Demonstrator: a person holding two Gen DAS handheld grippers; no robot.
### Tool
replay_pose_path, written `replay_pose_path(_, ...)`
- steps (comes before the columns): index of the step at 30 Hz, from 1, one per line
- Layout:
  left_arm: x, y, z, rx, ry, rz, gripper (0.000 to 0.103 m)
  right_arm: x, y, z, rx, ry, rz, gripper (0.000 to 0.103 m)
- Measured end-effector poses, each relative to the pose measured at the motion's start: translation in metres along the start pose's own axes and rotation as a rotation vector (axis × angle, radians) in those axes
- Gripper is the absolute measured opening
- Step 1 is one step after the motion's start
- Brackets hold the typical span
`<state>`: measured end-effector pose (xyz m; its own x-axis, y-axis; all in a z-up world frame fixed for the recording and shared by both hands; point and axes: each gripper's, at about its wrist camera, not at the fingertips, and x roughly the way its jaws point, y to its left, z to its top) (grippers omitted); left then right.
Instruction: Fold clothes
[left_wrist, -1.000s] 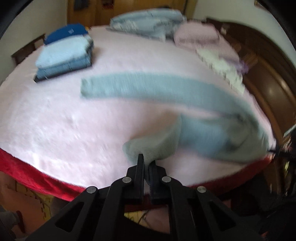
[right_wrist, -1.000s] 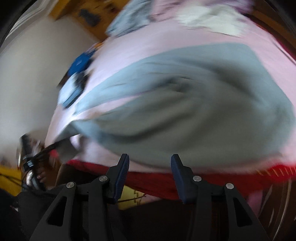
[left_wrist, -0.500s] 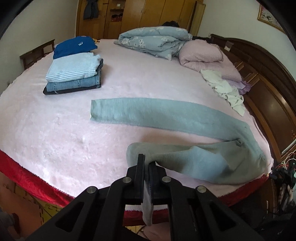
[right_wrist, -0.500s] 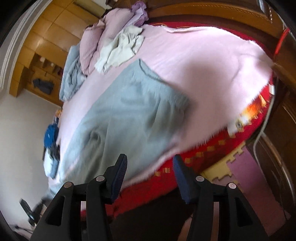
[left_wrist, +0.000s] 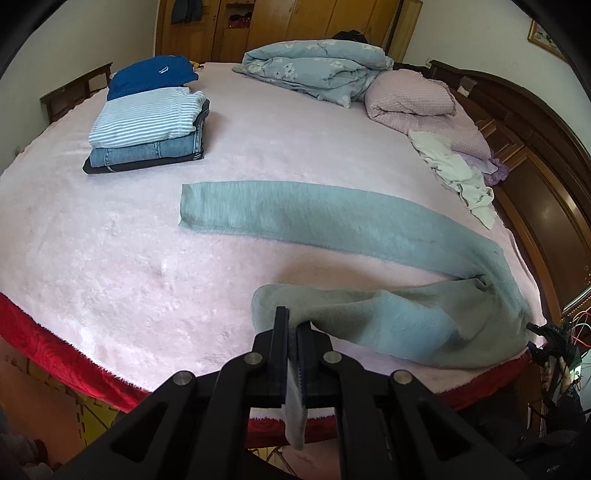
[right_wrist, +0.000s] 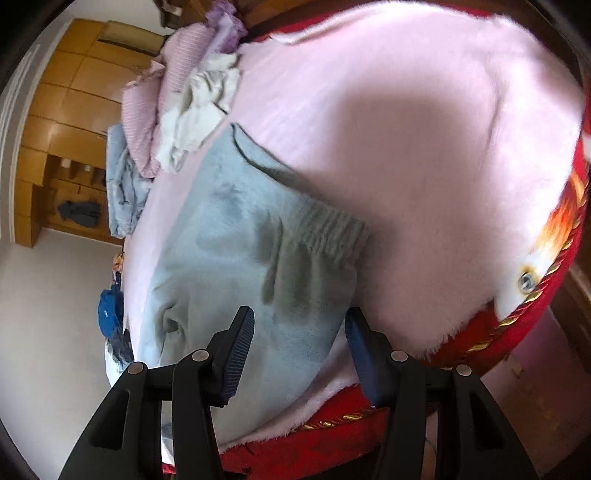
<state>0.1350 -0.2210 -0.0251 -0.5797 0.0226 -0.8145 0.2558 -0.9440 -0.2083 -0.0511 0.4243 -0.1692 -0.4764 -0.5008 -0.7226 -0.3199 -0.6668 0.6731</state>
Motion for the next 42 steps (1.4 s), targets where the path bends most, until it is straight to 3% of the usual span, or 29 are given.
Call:
replay_pose_path(2, 0.0, 0.002, -0.001, -0.006, 0.003, 0.003, 0.002, 0.001, -0.002, -0.004, 0.02, -0.001, 0.035, 0.052)
replay_pose_path(3, 0.001, 0.003, -0.001, -0.009, 0.005, 0.005, 0.002, 0.001, -0.003, -0.006, 0.028, 0.002, 0.052, 0.043)
replay_pose_path(4, 0.002, 0.003, -0.001, -0.011, 0.009, 0.008, 0.002, 0.002, -0.003, -0.007, 0.028, 0.017, 0.072, 0.01)
replay_pose_path(5, 0.004, 0.004, -0.002, -0.012, 0.013, 0.01, 0.002, 0.004, -0.003, -0.008, 0.031, 0.034, 0.094, 0.005)
replay_pose_path(11, 0.001, 0.006, -0.001, -0.013, 0.008, 0.004, 0.002, -0.031, 0.019, -0.007, 0.003, -0.051, 0.193, 0.005)
replay_pose_path(18, -0.019, 0.002, -0.004, 0.003, -0.025, -0.03, 0.002, -0.076, 0.045, -0.004, -0.069, -0.129, 0.209, 0.005)
replay_pose_path(27, -0.051, -0.005, -0.011, 0.043, -0.066, -0.09, 0.002, -0.083, 0.053, -0.001, -0.038, -0.172, 0.257, 0.005)
replay_pose_path(29, -0.051, 0.001, -0.013, 0.015, -0.061, -0.114, 0.002, -0.084, 0.057, 0.003, -0.033, -0.177, 0.26, 0.005)
replay_pose_path(35, -0.052, 0.018, -0.019, -0.068, -0.046, -0.185, 0.002, -0.084, 0.052, 0.007, -0.008, -0.177, 0.237, 0.005)
replay_pose_path(37, -0.06, 0.014, -0.021, -0.038, -0.053, -0.223, 0.002, -0.085, 0.049, 0.009, 0.002, -0.18, 0.206, 0.005)
replay_pose_path(40, -0.078, 0.017, -0.015, -0.061, -0.112, -0.291, 0.002, -0.081, 0.044, 0.01, 0.017, -0.151, 0.179, 0.005)
replay_pose_path(42, -0.09, 0.019, -0.01, -0.076, -0.151, -0.337, 0.002, -0.07, 0.043, 0.006, 0.002, -0.097, 0.118, 0.005)
